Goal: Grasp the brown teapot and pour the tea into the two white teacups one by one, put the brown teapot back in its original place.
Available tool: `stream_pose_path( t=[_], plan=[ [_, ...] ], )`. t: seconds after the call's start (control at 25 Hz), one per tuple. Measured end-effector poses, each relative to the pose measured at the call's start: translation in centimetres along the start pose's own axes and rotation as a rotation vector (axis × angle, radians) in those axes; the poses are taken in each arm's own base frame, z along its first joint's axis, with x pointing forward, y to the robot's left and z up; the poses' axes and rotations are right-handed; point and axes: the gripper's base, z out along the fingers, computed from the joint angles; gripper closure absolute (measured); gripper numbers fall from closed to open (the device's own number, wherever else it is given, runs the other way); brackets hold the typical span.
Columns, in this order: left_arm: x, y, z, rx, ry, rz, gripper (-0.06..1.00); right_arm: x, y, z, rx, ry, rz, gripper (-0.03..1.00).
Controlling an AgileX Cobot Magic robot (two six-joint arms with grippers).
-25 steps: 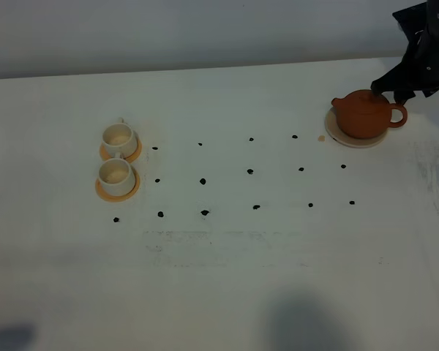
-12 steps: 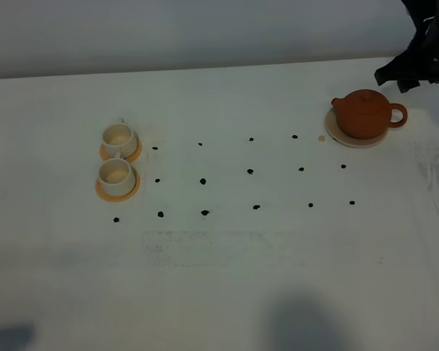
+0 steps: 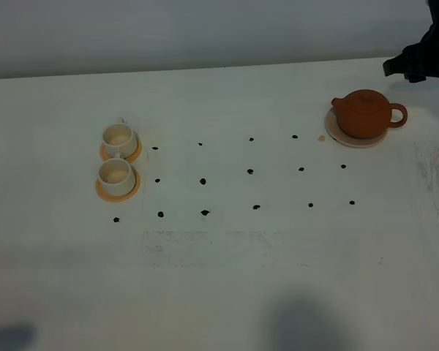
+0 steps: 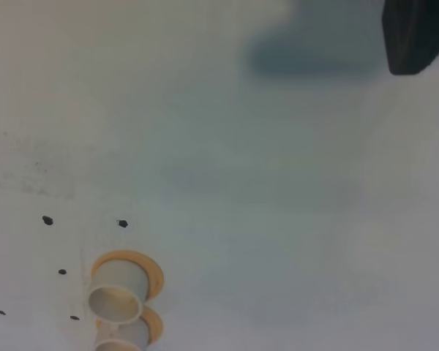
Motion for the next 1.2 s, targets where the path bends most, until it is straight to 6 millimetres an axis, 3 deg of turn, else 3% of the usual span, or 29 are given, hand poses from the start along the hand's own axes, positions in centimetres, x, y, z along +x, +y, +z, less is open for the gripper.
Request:
stream_pose_path(
  t=[0.36,1.2],
  plan=[
    [0.0,0.0,0.0,0.0,0.0,0.0,0.62,1.5,-0.5,2.2,-0.003,0.057,0.021,0.52],
    [0.0,0.0,0.0,0.0,0.0,0.0,0.62,2.5,-0.3,2.2,-0.023,0.164,0.037,0.52]
  ],
)
